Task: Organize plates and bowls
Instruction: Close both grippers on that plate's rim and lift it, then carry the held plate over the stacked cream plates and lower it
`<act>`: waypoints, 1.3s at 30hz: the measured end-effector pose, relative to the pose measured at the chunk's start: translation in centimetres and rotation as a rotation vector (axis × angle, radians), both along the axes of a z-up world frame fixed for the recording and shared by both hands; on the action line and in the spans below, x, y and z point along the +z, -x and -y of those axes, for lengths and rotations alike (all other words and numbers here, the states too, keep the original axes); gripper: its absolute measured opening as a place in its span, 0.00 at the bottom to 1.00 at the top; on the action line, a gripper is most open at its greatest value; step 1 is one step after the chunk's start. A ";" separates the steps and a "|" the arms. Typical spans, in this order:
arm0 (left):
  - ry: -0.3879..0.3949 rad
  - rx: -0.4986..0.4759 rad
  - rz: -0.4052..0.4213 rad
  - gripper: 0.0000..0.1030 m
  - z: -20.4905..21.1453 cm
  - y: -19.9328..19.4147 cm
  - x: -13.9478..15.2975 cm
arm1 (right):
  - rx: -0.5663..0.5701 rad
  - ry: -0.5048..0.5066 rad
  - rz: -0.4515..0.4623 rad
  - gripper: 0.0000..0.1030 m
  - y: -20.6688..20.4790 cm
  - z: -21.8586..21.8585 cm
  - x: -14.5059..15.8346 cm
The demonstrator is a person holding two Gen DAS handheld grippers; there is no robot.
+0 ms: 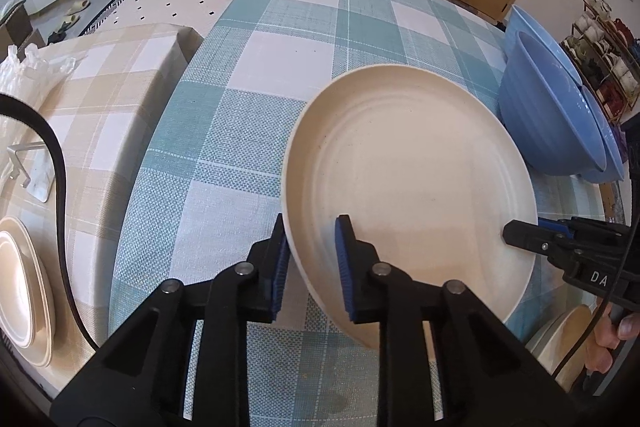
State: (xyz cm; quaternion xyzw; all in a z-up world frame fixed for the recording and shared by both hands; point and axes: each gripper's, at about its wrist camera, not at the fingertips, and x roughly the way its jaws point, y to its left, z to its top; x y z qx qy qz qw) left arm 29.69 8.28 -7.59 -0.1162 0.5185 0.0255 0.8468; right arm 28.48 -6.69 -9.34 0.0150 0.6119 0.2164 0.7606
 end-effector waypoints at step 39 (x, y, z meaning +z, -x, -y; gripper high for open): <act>-0.075 -0.025 0.148 0.16 4.9 8.0 6.5 | 0.025 -0.038 0.130 0.16 7.1 3.4 6.3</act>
